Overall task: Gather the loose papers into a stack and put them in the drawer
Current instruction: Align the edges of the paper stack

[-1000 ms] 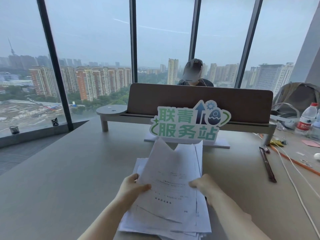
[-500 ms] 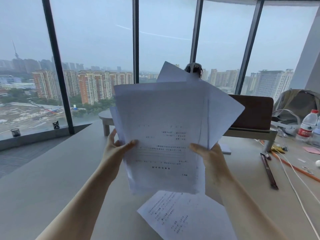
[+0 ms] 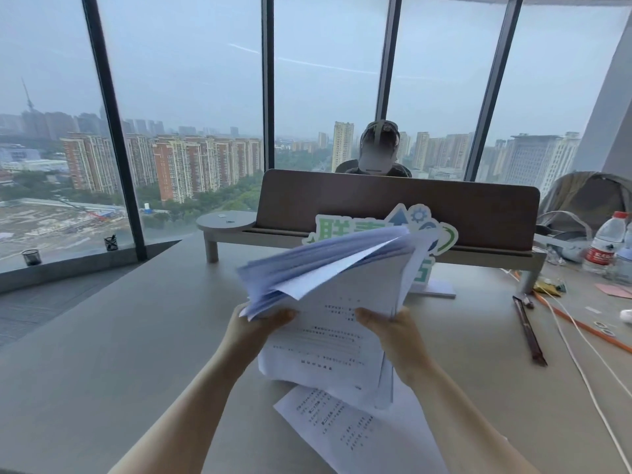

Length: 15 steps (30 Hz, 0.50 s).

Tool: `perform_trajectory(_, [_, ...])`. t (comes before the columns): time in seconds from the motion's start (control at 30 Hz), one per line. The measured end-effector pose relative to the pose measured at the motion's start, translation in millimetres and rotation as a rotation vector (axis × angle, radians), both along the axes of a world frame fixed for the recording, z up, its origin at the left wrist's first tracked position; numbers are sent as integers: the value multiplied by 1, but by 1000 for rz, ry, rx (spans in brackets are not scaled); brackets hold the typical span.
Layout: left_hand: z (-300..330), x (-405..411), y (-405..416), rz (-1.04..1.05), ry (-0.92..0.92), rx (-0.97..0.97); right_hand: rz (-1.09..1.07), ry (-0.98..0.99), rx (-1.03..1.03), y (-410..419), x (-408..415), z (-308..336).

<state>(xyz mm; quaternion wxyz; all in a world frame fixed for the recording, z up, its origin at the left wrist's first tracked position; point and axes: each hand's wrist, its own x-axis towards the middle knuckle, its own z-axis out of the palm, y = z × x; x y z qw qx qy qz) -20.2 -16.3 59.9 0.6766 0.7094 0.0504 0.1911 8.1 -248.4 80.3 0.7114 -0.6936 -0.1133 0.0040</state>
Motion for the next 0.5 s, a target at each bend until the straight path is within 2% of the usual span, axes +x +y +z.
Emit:
perform_trajectory(0.13, [5,0,2,28,-28,8,14,-10,54,-6,4,9])
perform_trajectory(0.27, [9,-2,11,-26,38,33,64,-7,84,-7,8,17])
perform_trajectory(0.4, [5,-5,22,0,79,50,145,150,131,-9,14,14])
perform_trajectory(0.5, [-5,-11,31,96,105,21,11,180,-178,-20,26,-1])
